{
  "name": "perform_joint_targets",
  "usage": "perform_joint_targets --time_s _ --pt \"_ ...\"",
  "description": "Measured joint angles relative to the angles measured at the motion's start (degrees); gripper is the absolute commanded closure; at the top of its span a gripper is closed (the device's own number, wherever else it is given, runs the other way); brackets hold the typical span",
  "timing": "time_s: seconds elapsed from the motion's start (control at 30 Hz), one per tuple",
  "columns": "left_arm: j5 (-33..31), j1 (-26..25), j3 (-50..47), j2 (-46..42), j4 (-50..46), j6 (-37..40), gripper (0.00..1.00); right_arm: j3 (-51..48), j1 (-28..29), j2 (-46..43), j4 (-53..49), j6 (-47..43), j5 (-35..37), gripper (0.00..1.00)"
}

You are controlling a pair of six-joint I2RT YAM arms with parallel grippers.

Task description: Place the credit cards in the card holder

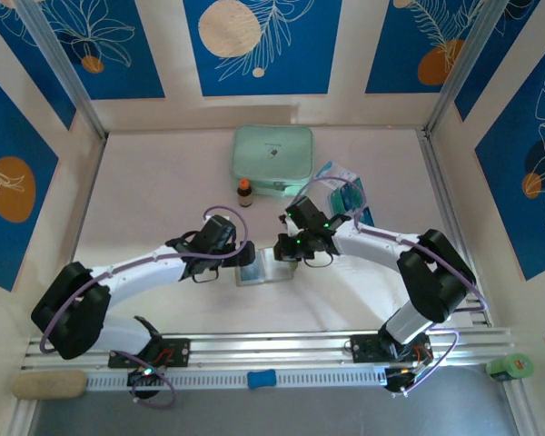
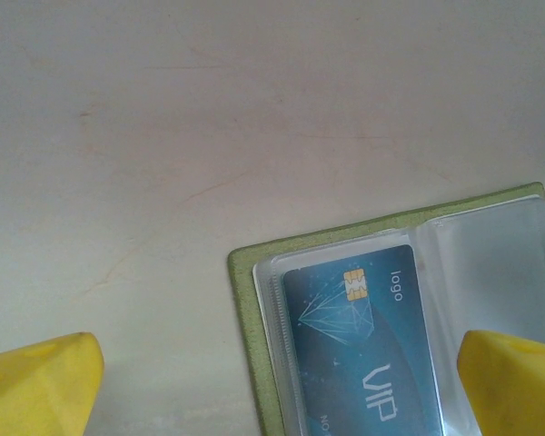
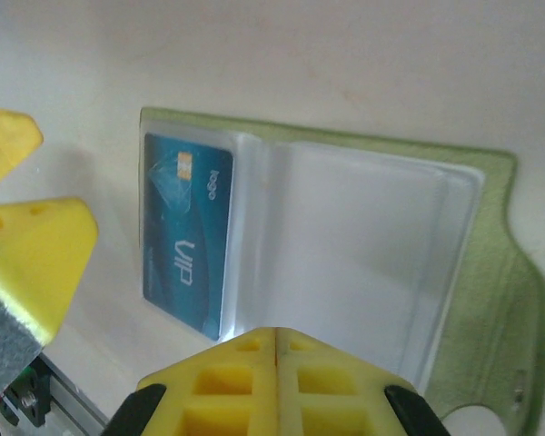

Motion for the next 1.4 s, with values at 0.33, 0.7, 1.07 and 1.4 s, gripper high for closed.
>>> perform_joint_targets --time_s 0.33,0.7,1.07,1.4 --pt "0.02 0.0 -0.02 0.0 0.31 -0.37 0.0 -0.57 0.52 0.0 0.26 0.13 0.92 1.0" --pt "0.46 0.0 0.0 2.43 2.1 -0.39 0.0 -4.0 -2.78 4.59 2.45 -0.07 0.22 1.0" --pt "3.13 -0.11 0.09 5.77 6.93 -1.51 0.0 -5.44 -3.61 4.48 4.98 0.0 -1.38 1.0" --pt "4.55 -0.87 0.09 7.87 11.13 -2.32 0.0 -5.68 -3.69 4.48 5.55 0.2 -1.7 1.0"
